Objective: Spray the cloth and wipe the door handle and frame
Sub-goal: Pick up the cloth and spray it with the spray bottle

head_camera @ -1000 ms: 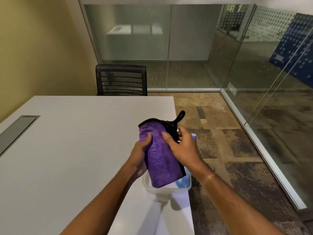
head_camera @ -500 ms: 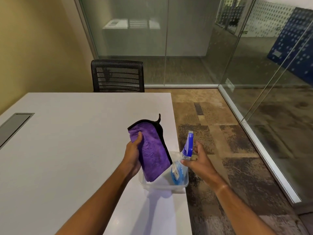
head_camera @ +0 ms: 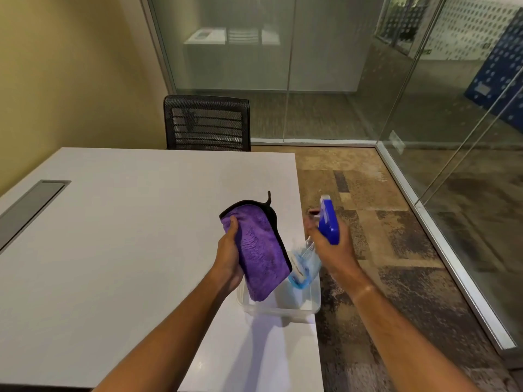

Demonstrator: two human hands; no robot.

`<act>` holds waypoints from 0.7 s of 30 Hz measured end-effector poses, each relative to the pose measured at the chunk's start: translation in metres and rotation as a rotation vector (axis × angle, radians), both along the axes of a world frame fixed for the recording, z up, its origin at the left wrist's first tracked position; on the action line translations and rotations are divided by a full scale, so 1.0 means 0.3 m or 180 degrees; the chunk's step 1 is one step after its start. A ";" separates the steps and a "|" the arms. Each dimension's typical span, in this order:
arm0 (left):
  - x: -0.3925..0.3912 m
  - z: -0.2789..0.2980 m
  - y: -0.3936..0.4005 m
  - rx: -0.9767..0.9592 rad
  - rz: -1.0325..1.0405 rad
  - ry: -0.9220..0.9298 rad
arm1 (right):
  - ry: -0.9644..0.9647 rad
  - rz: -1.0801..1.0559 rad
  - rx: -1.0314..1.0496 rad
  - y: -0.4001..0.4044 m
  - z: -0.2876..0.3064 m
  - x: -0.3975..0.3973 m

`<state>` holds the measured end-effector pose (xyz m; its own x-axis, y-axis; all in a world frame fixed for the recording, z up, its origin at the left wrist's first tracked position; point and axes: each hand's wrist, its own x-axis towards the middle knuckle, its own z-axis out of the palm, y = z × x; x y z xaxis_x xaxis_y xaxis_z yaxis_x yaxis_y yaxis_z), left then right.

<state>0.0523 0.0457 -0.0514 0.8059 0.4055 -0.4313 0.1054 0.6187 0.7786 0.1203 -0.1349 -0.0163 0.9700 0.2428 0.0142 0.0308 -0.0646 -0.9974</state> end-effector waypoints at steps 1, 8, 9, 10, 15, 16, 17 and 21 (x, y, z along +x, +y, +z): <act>0.002 0.003 -0.001 0.0012 -0.0006 0.0005 | -0.0116 0.0055 0.0116 -0.005 0.054 -0.006; 0.027 0.044 -0.018 0.0203 -0.0009 0.0101 | -0.0239 0.0663 -0.0046 -0.048 0.210 -0.038; 0.031 0.049 -0.019 0.0222 -0.0004 0.0090 | -0.0131 0.0731 -0.0162 -0.049 0.197 -0.047; 0.033 0.053 -0.021 0.0237 0.0001 0.0077 | -0.0034 0.0779 -0.0262 -0.049 0.183 -0.061; 0.045 0.063 -0.035 0.0293 0.0035 0.0079 | 0.0281 0.0990 -0.0417 -0.016 0.130 -0.144; 0.046 0.064 -0.038 0.0320 0.0037 0.0079 | 0.0312 0.0967 -0.0415 -0.007 0.125 -0.156; 0.048 0.066 -0.040 0.0342 0.0042 0.0074 | 0.0318 0.0924 -0.0411 0.002 0.123 -0.166; 0.052 0.078 -0.050 0.0398 0.0088 0.0099 | 0.0261 0.0752 -0.0488 0.029 0.124 -0.188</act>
